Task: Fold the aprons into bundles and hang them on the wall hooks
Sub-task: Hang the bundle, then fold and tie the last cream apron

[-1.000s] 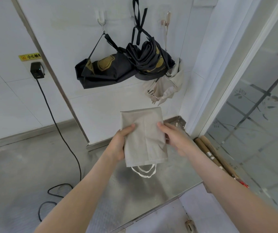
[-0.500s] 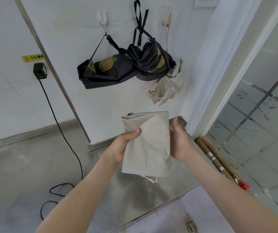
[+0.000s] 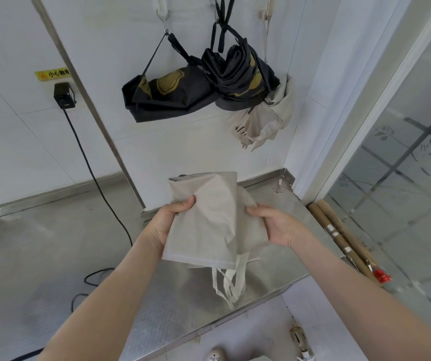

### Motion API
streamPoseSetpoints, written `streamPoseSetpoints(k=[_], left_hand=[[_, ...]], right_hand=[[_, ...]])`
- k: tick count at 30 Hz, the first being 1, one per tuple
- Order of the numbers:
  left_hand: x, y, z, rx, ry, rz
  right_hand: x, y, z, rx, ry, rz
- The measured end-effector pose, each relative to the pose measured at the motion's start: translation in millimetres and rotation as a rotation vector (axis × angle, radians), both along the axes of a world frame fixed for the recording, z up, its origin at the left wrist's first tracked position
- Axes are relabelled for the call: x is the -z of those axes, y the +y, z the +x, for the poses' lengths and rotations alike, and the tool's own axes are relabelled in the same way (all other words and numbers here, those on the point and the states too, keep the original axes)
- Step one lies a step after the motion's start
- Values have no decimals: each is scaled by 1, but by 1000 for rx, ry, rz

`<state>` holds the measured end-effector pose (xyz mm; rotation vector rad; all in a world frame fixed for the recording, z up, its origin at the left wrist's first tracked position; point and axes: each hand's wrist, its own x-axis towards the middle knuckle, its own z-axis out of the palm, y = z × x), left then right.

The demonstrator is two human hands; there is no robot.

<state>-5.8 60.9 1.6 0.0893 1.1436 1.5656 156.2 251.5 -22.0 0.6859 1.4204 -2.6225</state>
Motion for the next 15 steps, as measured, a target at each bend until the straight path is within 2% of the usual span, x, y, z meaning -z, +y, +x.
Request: streamPoseSetpoints(k=[7,15], left_hand=[[1,-1,2,-121,52,-123],[11,15,10,-174,154,-137]], right_hand=[[-7,-2,-10,162,20,55],[-9,-13,-21,112,-157,216]])
